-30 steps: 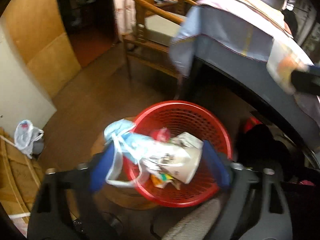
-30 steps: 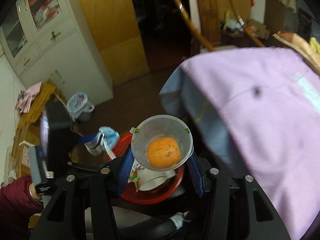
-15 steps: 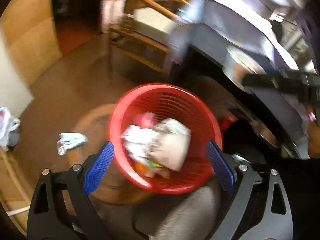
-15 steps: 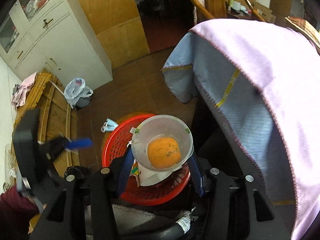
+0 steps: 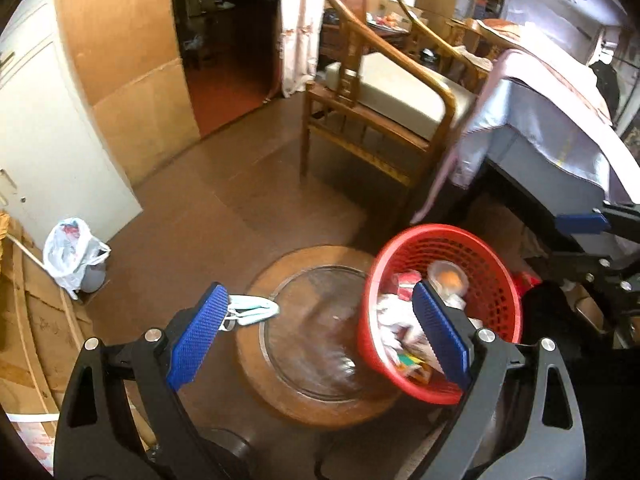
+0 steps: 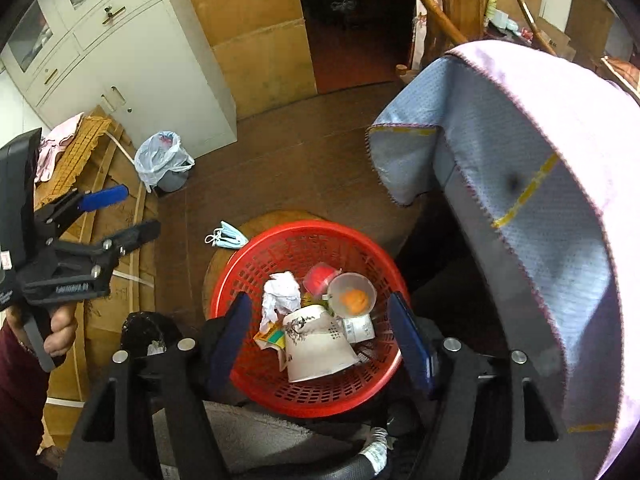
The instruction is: Collect trash
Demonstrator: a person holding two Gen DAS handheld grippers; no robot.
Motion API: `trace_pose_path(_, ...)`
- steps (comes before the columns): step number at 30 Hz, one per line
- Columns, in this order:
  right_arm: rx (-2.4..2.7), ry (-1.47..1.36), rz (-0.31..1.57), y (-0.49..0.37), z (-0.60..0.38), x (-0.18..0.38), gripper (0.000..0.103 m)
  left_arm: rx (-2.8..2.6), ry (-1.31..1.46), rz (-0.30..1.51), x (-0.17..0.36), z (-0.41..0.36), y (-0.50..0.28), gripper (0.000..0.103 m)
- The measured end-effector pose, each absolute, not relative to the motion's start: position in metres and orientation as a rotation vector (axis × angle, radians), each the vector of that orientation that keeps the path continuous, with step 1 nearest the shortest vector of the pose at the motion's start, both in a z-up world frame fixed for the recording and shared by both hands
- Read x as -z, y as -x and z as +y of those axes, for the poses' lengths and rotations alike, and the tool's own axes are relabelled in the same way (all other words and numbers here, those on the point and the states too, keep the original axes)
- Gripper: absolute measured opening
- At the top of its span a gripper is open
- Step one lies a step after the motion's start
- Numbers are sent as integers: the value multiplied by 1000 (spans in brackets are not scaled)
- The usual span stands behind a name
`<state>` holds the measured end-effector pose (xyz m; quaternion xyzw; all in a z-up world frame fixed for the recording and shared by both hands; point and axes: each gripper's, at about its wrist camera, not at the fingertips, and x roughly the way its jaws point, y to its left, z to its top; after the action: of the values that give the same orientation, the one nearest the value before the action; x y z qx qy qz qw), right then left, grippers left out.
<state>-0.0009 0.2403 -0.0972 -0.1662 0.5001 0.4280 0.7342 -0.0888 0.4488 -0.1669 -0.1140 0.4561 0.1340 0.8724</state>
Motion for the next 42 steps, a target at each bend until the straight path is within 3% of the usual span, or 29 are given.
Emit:
trace_pose_path(6,-844,404,1114,3,216,99,72,-210,199,1026,169,392,73,90)
trace_pose_path(8,-796,422,1127,3,202,99,82,-213,184,1049,170,375,70,91)
trace_pose_path(11,-750,426,1124,6,182,97,86,-202,175,1114,172,351,71,92)
trace_pose_path(19,-722,378,1187,18,151,112,87,-253,10,1077,163,309,81,94)
trace_pose_path(42,-738,408,1216,34,149,118,87,-274,11,1094,170,311,76,94)
